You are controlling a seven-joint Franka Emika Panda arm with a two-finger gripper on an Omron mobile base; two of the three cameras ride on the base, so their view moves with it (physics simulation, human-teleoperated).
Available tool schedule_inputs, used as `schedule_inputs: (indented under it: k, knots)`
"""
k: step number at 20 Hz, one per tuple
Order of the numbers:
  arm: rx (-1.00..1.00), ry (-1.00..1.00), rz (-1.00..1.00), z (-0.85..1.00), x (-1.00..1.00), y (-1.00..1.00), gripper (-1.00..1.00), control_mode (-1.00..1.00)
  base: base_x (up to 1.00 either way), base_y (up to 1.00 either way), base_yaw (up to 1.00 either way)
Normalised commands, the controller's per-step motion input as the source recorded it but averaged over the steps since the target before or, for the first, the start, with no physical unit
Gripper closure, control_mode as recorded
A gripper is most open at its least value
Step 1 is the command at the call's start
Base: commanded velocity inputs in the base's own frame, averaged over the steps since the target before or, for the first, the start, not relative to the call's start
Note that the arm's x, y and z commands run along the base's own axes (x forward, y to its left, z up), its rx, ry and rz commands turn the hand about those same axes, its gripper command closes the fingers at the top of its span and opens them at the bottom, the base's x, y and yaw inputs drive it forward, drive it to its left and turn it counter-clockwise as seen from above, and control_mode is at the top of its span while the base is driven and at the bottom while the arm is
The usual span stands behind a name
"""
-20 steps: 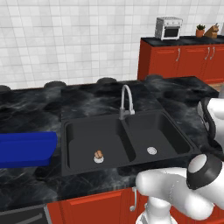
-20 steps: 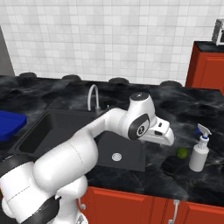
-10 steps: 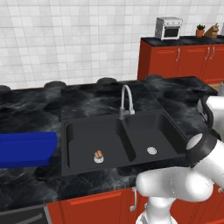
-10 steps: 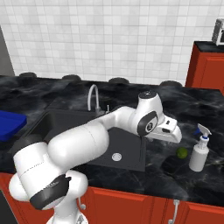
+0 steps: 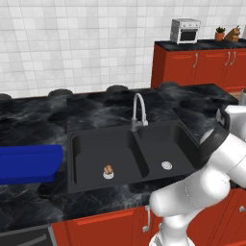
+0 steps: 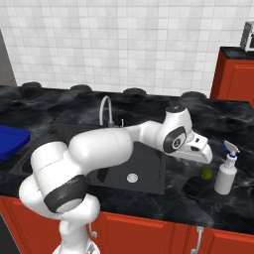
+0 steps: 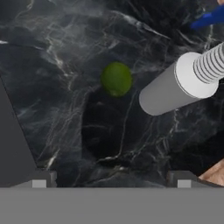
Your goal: Pick up all produce items and place them in the sink. Turn on the sink faucet to wash them. Then turn the sink off and put them in the tray.
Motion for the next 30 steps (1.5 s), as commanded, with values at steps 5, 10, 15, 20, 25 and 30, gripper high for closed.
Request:
schedule_inputs:
  k: [5, 10, 15, 20, 25, 30]
  knots:
    - [0.01, 0.01, -0.07, -0.25, 0.26, -0.14, -1.0, -1.0, 0.0, 0.0, 0.0]
    - [0.0, 0.0, -0.1, -0.17, 0.35, -0.03, -1.0, -1.0, 0.0, 0.0, 0.0]
    - [0.01, 0.0, -0.1, -0.13, 0.29, -0.04, -1.0, -1.0, 0.0, 0.0, 0.0]
    - [0.03, 0.0, -0.14, -0.14, 0.13, -0.1, -1.0, -1.0, 0.0, 0.0, 0.0]
    - [0.02, 0.0, -0.17, -0.13, 0.12, -0.04, -1.0, -1.0, 0.0, 0.0, 0.0]
    - [0.01, -0.02, -0.19, -0.1, 0.11, -0.08, -1.0, -1.0, 0.0, 0.0, 0.0]
